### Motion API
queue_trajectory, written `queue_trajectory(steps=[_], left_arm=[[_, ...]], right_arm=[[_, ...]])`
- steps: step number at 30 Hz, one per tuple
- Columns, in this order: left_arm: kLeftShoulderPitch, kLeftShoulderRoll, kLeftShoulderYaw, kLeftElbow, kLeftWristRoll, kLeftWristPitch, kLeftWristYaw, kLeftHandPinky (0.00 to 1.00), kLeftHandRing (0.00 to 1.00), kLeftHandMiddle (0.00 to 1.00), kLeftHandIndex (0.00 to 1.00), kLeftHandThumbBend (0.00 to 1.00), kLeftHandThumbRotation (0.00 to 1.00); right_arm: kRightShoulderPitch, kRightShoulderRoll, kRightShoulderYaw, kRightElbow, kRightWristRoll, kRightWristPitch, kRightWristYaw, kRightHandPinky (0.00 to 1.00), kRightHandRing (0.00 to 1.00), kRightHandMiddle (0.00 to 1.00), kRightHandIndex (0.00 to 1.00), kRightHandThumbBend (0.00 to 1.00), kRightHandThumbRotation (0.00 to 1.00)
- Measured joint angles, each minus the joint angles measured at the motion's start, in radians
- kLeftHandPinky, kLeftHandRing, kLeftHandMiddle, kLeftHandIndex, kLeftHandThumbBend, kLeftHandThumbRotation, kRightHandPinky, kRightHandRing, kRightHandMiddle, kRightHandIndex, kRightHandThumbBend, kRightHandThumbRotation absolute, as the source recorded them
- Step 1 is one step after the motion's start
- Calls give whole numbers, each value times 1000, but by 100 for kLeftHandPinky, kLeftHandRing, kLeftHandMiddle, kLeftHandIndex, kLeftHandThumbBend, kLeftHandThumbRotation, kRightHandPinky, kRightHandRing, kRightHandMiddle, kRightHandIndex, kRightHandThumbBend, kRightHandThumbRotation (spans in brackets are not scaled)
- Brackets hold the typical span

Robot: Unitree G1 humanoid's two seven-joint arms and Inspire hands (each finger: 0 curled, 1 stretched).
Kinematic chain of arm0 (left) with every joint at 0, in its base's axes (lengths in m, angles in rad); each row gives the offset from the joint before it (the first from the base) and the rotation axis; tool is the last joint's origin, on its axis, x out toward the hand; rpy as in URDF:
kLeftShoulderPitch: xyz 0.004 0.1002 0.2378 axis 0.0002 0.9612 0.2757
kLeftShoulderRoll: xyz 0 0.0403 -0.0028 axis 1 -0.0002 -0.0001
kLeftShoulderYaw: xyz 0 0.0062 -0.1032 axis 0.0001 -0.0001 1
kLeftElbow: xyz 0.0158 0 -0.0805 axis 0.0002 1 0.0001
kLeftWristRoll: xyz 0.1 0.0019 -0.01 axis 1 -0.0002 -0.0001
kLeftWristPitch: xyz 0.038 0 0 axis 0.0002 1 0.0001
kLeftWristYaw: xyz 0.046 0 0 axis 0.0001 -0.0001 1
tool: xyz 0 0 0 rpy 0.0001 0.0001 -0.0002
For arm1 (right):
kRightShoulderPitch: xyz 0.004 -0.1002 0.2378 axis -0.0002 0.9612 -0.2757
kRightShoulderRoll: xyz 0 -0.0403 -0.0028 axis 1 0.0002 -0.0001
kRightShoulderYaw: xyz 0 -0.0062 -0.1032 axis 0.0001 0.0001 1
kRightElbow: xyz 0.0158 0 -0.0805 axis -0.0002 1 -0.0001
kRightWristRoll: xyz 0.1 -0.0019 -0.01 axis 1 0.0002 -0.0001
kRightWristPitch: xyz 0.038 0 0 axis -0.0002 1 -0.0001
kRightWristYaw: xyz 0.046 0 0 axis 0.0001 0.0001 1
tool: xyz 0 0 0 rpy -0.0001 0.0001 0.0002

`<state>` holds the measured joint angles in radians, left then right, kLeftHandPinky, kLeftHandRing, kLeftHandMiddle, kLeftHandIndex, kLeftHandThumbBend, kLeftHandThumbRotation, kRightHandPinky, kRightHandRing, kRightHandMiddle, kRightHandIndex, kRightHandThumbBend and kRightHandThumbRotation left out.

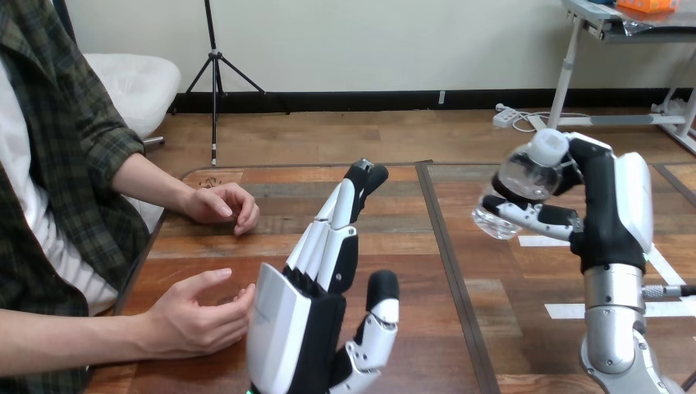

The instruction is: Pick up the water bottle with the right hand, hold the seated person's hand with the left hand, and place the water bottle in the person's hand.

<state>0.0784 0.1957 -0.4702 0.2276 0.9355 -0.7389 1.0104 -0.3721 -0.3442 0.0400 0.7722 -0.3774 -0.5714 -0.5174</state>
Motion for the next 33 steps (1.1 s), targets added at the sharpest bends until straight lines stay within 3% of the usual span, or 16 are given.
queue_trajectory(steps=[3, 4, 6, 11, 16, 23, 33], left_arm=[[6, 15, 20, -13, -24, 17, -51, 72, 89, 91, 97, 3, 77], [9, 21, 28, -20, -35, 23, -70, 72, 89, 91, 96, 14, 60], [15, 34, 46, -33, -59, 33, -112, 72, 89, 92, 95, 29, 40], [37, 74, 97, -70, -129, 54, -214, 74, 88, 92, 93, 61, 11], [68, 115, 157, -127, -160, 108, -302, 73, 88, 92, 92, 75, 3], [120, 159, 248, -211, -209, 185, -415, 77, 90, 92, 90, 88, 1], [206, 190, 369, -365, -163, 405, -584, 76, 88, 89, 85, 93, 2]], right_arm=[[11, 3, 1, -35, 0, 0, 18, 41, 43, 46, 44, 76, 0], [15, 4, 1, -47, 0, 0, 24, 41, 43, 46, 44, 76, 0], [21, 8, 1, -69, 0, -1, 36, 41, 42, 46, 44, 76, 0], [35, 21, 2, -112, -3, -1, 53, 40, 42, 45, 43, 77, 0], [45, 31, 4, -144, -20, -1, 62, 40, 42, 45, 43, 77, 0], [53, 39, 10, -166, -27, 0, 77, 40, 42, 46, 43, 76, 0], [59, 48, 12, -177, -26, 2, 103, 42, 45, 48, 44, 75, 0]])
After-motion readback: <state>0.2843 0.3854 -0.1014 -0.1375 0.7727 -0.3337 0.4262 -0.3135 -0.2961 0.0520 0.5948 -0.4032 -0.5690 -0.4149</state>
